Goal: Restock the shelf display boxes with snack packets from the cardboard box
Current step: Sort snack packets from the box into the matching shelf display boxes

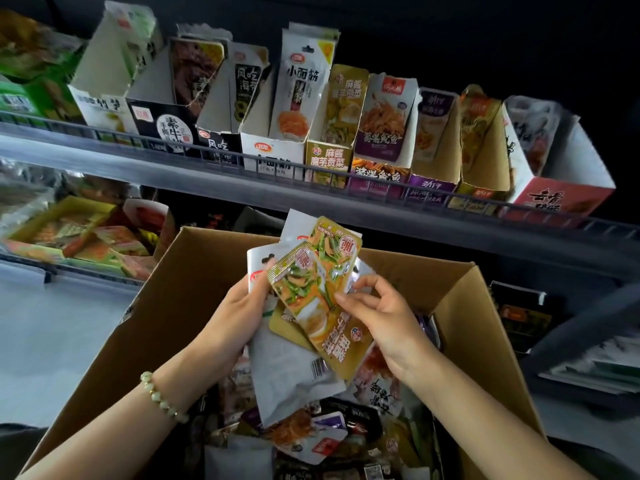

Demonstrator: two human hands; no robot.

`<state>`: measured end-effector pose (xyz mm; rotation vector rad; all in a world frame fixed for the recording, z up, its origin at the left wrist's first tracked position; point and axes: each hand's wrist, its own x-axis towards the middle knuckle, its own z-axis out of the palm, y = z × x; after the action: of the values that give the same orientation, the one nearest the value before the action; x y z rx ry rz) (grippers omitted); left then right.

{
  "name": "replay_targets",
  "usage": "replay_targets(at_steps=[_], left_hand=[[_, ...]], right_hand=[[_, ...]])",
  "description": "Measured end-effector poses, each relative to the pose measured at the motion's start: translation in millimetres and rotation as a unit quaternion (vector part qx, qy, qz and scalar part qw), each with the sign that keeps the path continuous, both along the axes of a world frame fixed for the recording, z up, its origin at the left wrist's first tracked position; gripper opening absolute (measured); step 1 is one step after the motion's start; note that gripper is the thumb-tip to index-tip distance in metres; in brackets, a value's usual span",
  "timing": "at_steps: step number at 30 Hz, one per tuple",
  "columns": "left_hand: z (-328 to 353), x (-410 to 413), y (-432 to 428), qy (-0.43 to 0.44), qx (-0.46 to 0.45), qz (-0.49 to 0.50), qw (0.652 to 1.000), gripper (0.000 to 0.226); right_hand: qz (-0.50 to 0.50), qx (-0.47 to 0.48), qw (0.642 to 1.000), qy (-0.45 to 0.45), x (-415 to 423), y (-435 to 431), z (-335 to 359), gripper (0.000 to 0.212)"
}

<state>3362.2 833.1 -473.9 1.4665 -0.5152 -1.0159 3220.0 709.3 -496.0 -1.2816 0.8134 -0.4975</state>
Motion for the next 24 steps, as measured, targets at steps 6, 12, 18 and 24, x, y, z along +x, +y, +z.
replay_targets(at_steps=[6, 12, 18, 24], left_hand=[[5, 4, 3, 0.042, -0.068, -0.002, 0.997, 0.054], [3, -4, 1, -0.017, -0.064, -0.028, 0.997, 0.055], [-2, -3, 0, 0.046, -0.041, 0.026, 0.998, 0.034], [-4, -6, 0, 0.096, -0.008, -0.043, 0.994, 0.034]], right_hand=[[-0.007, 0.058, 0.998, -0.039, -2, -8, 5, 0.024], [-0.031, 0.003, 0.999, -0.03, -3, -2, 4, 0.015], [0.03, -0.103, 0.994, -0.035, -3, 13, 13, 0.023], [0.029, -0.06, 0.995, -0.077, -1, 18, 10, 0.03]])
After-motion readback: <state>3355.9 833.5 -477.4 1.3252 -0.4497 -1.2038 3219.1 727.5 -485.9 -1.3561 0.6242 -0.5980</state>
